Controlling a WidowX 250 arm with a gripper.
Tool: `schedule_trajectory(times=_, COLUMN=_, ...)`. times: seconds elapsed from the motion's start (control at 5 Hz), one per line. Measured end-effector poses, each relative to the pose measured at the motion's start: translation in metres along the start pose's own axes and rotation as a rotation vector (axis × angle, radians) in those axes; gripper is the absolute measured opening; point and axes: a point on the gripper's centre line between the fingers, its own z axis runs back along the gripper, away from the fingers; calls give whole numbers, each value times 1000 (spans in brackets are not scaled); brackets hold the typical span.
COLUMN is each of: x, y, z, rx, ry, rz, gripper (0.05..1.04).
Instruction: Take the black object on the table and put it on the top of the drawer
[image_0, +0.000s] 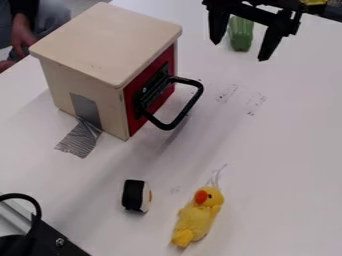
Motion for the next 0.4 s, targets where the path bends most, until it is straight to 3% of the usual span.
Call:
schedule_trajectory(times=0.2, x=-4, y=0, z=-11, rx=7, ry=35, rz=-3, gripper=997)
schedule_trajectory(times=0.4, x=-35, y=-2, z=-24, rx=-47, ry=35, rz=6, gripper=997)
